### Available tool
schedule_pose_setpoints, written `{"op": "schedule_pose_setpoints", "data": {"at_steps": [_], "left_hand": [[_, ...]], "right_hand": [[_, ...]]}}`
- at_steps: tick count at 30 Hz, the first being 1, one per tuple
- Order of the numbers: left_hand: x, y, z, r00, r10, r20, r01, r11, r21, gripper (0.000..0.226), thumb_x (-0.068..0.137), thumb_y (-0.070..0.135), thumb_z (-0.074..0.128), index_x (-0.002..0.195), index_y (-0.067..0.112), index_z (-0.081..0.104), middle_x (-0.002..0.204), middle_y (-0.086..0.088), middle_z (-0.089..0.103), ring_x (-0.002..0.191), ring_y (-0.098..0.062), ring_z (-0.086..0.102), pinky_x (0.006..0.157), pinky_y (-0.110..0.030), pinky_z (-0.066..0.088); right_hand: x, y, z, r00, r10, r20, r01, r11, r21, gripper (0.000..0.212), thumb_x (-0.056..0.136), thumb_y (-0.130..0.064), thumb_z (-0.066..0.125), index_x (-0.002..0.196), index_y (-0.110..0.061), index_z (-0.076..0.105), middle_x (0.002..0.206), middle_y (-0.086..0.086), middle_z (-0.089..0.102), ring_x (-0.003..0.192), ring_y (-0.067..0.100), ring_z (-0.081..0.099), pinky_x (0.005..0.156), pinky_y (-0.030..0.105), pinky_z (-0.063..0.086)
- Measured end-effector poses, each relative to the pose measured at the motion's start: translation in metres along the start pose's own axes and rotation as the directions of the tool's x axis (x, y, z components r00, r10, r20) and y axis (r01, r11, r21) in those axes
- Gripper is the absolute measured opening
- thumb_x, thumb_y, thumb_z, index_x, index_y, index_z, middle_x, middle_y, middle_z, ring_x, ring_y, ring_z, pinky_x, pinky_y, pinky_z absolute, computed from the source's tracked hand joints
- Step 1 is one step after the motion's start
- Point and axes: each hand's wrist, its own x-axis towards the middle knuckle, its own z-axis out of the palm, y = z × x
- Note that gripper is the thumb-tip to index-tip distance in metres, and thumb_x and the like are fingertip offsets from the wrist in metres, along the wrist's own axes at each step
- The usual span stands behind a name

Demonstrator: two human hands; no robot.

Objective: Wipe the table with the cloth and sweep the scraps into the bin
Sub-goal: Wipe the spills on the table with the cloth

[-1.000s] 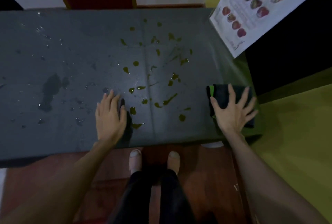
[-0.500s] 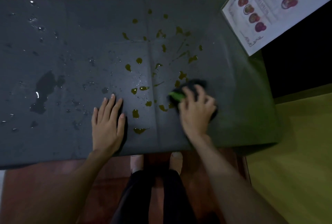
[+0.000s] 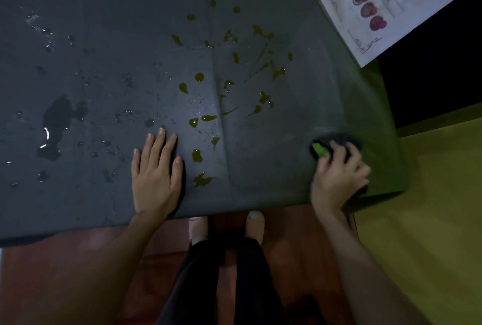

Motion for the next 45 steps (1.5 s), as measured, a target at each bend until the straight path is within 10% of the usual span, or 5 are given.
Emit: {"op": "schedule_pose_setpoints", "data": {"at_steps": [10, 16, 31, 36, 45], "left_hand": [[0.000, -0.004, -0.002, 1.000, 0.012, 0.007, -0.012, 1.000, -0.008, 0.052, 0.102, 0.036, 0.027, 0.150, 0.020, 0.039, 0.160, 0.002, 0.029, 0.150, -0.016, 0.019, 0.123, -0.042, 0.011], [0.000, -0.005, 0.000, 0.999, 0.017, 0.032, -0.018, 0.999, 0.032, 0.054, 0.101, 0.037, 0.027, 0.150, 0.020, 0.038, 0.161, 0.000, 0.028, 0.150, -0.018, 0.020, 0.122, -0.044, 0.013], [0.131, -0.026, -0.017, 0.999, 0.002, 0.048, 0.001, 0.998, -0.064, 0.056, 0.104, 0.041, 0.015, 0.155, 0.019, 0.025, 0.166, 0.000, 0.010, 0.153, -0.017, -0.003, 0.122, -0.044, -0.007], [0.164, -0.031, -0.007, 0.991, 0.066, 0.119, -0.067, 0.998, 0.006, 0.056, 0.105, 0.044, 0.015, 0.157, 0.022, 0.015, 0.166, -0.001, 0.004, 0.153, -0.020, -0.004, 0.123, -0.047, -0.004], [0.162, -0.033, 0.001, 0.997, 0.057, 0.049, -0.059, 0.998, 0.038, 0.058, 0.103, 0.046, 0.011, 0.156, 0.025, 0.018, 0.165, 0.001, 0.010, 0.153, -0.018, 0.002, 0.123, -0.044, -0.002]], "right_hand": [[-0.074, -0.016, 0.000, 0.463, -0.882, 0.084, 0.846, 0.469, 0.254, 0.035, 0.082, -0.030, 0.060, 0.116, -0.028, 0.069, 0.131, 0.000, 0.063, 0.093, 0.023, 0.051, 0.072, 0.037, 0.047], [0.034, -0.009, 0.023, 0.998, -0.056, -0.015, 0.057, 0.997, 0.054, 0.033, 0.093, -0.021, 0.054, 0.126, -0.018, 0.059, 0.139, 0.013, 0.051, 0.112, 0.041, 0.048, 0.085, 0.046, 0.038], [-0.035, -0.116, 0.022, 0.468, -0.876, 0.113, 0.812, 0.477, 0.336, 0.044, 0.082, -0.004, 0.058, 0.121, -0.026, 0.064, 0.137, -0.002, 0.056, 0.096, 0.028, 0.054, 0.078, 0.043, 0.044], [0.022, -0.062, 0.023, 0.983, -0.184, -0.020, 0.185, 0.970, 0.158, 0.034, 0.094, -0.010, 0.050, 0.125, -0.016, 0.061, 0.137, 0.011, 0.053, 0.110, 0.042, 0.049, 0.092, 0.048, 0.040], [0.116, -0.189, 0.075, 0.996, 0.091, 0.014, -0.092, 0.990, 0.103, 0.037, 0.092, -0.012, 0.045, 0.128, -0.017, 0.050, 0.145, 0.014, 0.038, 0.118, 0.040, 0.041, 0.086, 0.044, 0.034]]}}
